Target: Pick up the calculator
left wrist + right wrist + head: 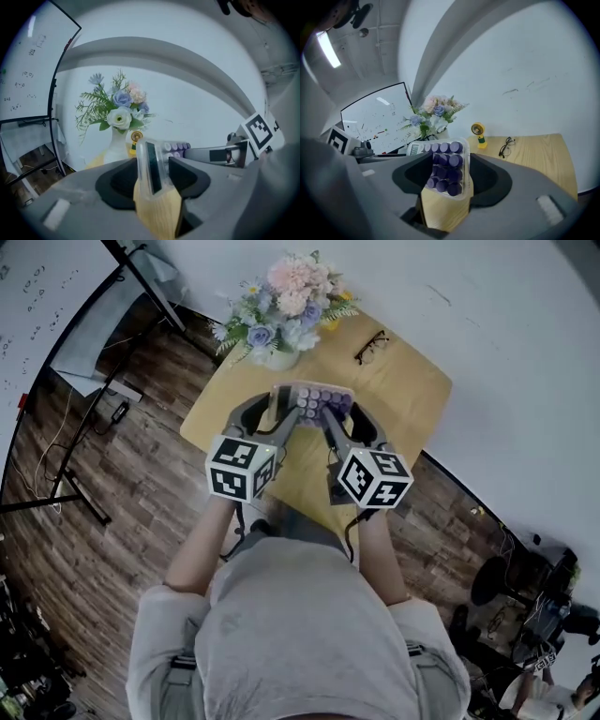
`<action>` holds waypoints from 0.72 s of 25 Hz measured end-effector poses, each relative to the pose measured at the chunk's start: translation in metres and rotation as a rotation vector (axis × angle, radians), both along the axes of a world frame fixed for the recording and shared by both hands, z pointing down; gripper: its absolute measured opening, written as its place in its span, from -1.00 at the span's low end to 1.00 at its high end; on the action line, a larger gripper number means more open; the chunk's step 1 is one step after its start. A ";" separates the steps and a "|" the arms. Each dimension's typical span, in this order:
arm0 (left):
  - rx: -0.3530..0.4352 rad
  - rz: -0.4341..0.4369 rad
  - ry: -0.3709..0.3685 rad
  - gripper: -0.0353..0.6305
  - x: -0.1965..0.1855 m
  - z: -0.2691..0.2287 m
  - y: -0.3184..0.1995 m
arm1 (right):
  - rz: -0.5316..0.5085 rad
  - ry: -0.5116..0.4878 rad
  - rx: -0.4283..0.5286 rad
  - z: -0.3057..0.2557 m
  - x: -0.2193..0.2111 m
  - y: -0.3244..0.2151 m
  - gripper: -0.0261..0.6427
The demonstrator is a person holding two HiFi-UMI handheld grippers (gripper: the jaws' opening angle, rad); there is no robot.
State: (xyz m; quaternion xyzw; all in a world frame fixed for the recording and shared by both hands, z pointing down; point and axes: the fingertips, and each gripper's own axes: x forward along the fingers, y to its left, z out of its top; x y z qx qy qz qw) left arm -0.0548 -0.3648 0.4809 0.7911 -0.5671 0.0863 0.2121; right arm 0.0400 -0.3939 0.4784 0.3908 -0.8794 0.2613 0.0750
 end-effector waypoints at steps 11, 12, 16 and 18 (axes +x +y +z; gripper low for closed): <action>0.192 0.058 -0.049 -0.27 0.005 -0.074 0.039 | 0.071 0.001 0.223 -0.078 0.007 0.046 -0.19; 0.210 0.061 -0.052 -0.27 0.006 -0.081 0.042 | 0.075 0.001 0.244 -0.085 0.008 0.049 -0.19; 0.273 0.066 -0.049 -0.27 0.007 -0.104 0.055 | 0.087 0.006 0.327 -0.111 0.009 0.064 -0.19; 0.302 0.063 -0.048 -0.27 0.007 -0.113 0.062 | 0.089 0.011 0.366 -0.122 0.009 0.072 -0.19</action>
